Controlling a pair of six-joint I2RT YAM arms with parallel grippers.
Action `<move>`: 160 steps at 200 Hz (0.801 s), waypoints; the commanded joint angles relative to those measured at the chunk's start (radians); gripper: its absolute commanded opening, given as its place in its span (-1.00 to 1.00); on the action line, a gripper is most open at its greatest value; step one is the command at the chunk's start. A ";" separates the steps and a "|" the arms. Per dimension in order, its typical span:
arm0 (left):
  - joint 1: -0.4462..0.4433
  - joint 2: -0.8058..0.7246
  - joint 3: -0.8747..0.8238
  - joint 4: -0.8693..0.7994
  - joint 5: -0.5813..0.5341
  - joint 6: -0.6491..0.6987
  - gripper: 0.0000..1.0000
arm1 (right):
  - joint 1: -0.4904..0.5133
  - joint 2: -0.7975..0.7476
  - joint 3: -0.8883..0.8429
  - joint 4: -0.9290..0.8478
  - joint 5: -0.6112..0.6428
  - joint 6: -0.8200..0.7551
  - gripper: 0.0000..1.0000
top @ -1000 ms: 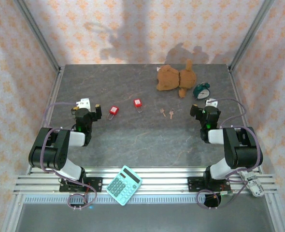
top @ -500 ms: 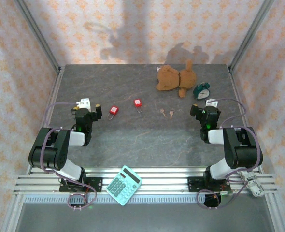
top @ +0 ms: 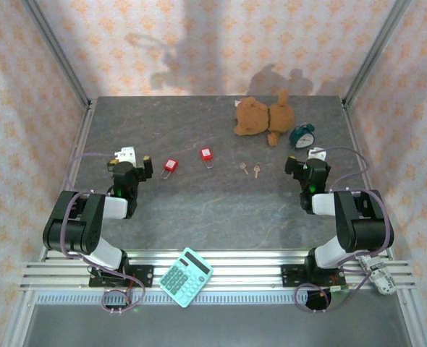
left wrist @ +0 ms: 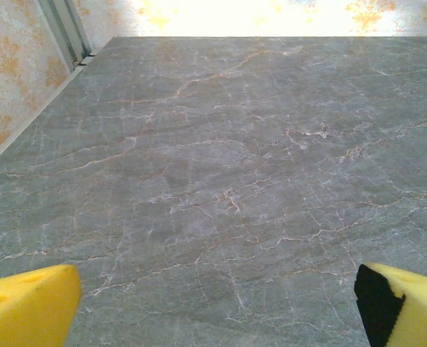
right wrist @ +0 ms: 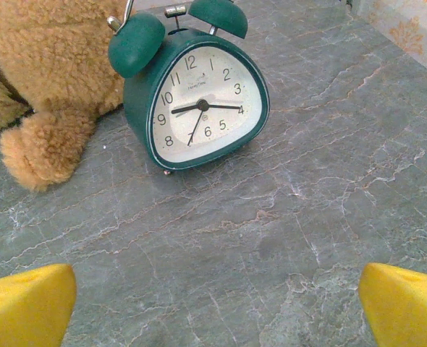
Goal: Unlock with the key
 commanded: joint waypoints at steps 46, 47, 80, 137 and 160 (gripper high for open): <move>0.004 -0.020 0.005 0.014 -0.076 -0.022 1.00 | 0.001 -0.025 0.032 -0.042 -0.024 -0.012 0.99; 0.003 -0.026 0.003 0.012 -0.083 -0.023 1.00 | 0.003 -0.029 0.034 -0.048 -0.026 -0.014 0.99; -0.018 -0.319 0.053 -0.280 -0.197 -0.036 1.00 | 0.046 -0.207 0.217 -0.438 -0.012 -0.026 0.99; -0.029 -0.830 0.403 -1.107 -0.311 -0.534 1.00 | 0.155 -0.433 0.631 -1.077 0.040 0.282 0.99; -0.003 -1.008 0.269 -1.033 -0.358 -0.744 1.00 | 0.113 -0.432 0.565 -1.079 0.034 0.530 0.99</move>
